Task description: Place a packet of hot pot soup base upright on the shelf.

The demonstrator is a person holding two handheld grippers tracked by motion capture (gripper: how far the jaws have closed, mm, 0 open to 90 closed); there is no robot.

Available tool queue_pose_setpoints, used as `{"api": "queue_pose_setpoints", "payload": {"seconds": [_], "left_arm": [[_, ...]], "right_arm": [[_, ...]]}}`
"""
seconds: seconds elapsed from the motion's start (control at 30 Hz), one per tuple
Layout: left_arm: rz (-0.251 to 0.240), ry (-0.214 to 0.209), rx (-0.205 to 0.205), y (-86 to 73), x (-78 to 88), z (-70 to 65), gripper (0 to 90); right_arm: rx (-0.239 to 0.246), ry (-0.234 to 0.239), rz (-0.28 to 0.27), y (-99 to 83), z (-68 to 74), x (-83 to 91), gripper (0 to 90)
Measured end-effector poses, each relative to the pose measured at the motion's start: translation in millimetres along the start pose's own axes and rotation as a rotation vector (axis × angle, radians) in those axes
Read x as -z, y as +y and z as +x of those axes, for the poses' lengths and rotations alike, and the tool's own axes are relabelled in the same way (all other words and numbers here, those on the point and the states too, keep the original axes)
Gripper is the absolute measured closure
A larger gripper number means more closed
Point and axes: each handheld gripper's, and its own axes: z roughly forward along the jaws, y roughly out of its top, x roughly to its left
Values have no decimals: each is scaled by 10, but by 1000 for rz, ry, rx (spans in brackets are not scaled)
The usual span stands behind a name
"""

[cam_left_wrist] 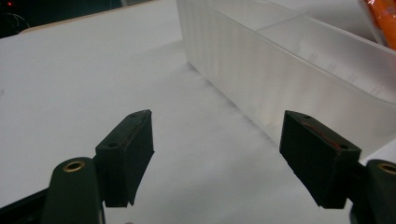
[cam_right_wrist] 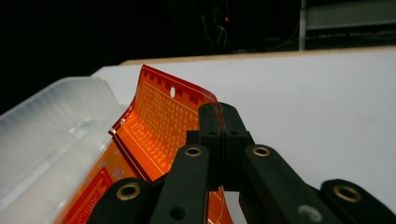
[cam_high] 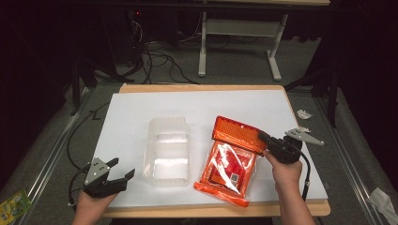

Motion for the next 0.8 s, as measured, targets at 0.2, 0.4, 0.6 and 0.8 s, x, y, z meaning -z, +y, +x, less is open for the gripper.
{"api": "queue_pose_setpoints", "payload": {"seconds": [0.2, 0.4, 0.6, 0.8], "left_arm": [[-7, 1, 2, 1, 11, 2, 267], [-11, 4, 2, 3, 23, 10, 267], [-10, 5, 3, 2, 17, 7, 267], [-11, 5, 2, 3, 22, 7, 267]], "right_arm": [[47, 35, -72, 134, 245, 151, 900], [100, 60, -118, 238, 464, 240, 900], [148, 105, -166, 336, 674, 316, 900], [187, 132, -237, 441, 862, 433, 900]]}}
